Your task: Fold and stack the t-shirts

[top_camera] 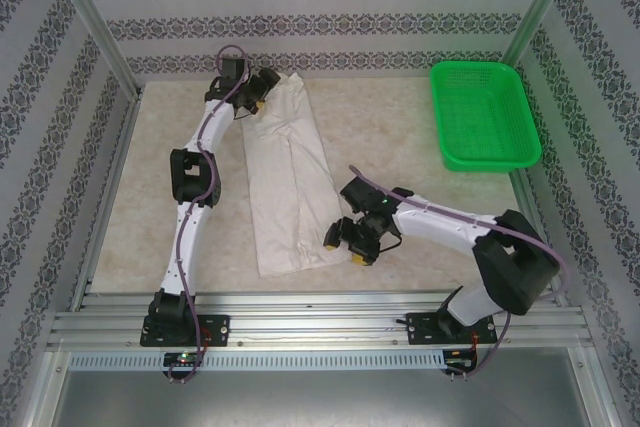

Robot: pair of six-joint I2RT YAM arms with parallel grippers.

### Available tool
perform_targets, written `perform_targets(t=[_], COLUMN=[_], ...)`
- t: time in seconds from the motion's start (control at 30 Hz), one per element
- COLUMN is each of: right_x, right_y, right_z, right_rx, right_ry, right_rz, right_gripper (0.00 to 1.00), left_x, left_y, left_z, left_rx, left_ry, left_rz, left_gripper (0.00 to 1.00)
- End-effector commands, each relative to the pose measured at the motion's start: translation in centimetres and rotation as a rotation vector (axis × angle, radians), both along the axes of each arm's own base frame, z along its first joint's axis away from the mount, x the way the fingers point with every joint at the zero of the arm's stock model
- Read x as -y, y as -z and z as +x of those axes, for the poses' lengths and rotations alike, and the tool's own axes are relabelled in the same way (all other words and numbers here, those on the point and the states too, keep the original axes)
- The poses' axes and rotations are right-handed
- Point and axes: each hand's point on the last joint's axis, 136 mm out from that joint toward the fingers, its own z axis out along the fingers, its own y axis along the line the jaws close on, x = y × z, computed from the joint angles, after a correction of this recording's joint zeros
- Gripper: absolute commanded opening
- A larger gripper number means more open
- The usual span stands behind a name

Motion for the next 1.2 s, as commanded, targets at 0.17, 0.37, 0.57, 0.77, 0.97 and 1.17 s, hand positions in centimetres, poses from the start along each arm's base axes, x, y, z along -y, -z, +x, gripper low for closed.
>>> perform_targets(t=[0.17, 0.37, 0.57, 0.77, 0.97, 1.17], right_x=[0.5, -1.4, -5.0, -10.0, -13.3, -15.0], right_y=[-5.1, -5.9, -6.6, -6.3, -4.7, -1.5], right_z=[0.2, 1.9, 3.4, 3.3, 3.2, 2.9], right_rx=[0.167, 0.211, 0.218, 0.162, 0.136, 0.086], right_ry=[-0.181, -0.337, -0.374, -0.393, -0.435, -0.45], right_rz=[0.063, 0.045, 0.138, 0.239, 0.223, 0.147], right_gripper=[0.78, 0.72, 0.65, 0.48, 0.33, 0.28], left_x=[0.7, -1.4, -4.8, -6.8, -7.6, -8.0], left_y=[-19.4, -21.9, -21.3, -17.0, -10.5, -7.0], left_z=[-4.8, -14.7, -26.8, -39.4, -49.9, -55.5], left_rx=[0.236, 0.084, 0.041, -0.061, -0.214, -0.27], left_ry=[0.107, 0.145, 0.015, 0.008, 0.012, 0.003], left_rz=[0.084, 0.449, 0.495, 0.525, 0.532, 0.497], left_gripper=[0.98, 0.98, 0.98, 0.97, 0.95, 0.94])
